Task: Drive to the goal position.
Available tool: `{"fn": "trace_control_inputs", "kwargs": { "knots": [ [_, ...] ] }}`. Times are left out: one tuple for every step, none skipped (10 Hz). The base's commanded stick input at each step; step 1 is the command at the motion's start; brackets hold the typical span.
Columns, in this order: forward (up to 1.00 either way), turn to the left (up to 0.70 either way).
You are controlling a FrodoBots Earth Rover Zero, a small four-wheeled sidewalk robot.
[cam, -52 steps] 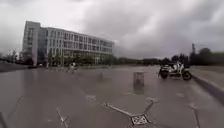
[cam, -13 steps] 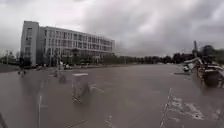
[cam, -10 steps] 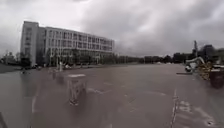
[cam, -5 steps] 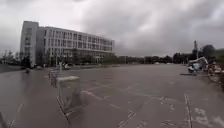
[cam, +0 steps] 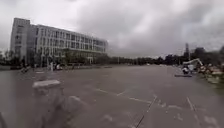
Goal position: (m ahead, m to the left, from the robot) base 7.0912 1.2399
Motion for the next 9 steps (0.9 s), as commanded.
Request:
{"fn": "trace_control_inputs", "kwargs": {
  "knots": [
    [0.7,-0.35],
    [0.7,-0.35],
    [0.7,-0.16],
    [0.7,0.0],
    [0.7,0.0],
    [0.7,0.0],
    [0.7,0.0],
    [0.7,0.0],
    [0.7,0.0]
  ]
}}
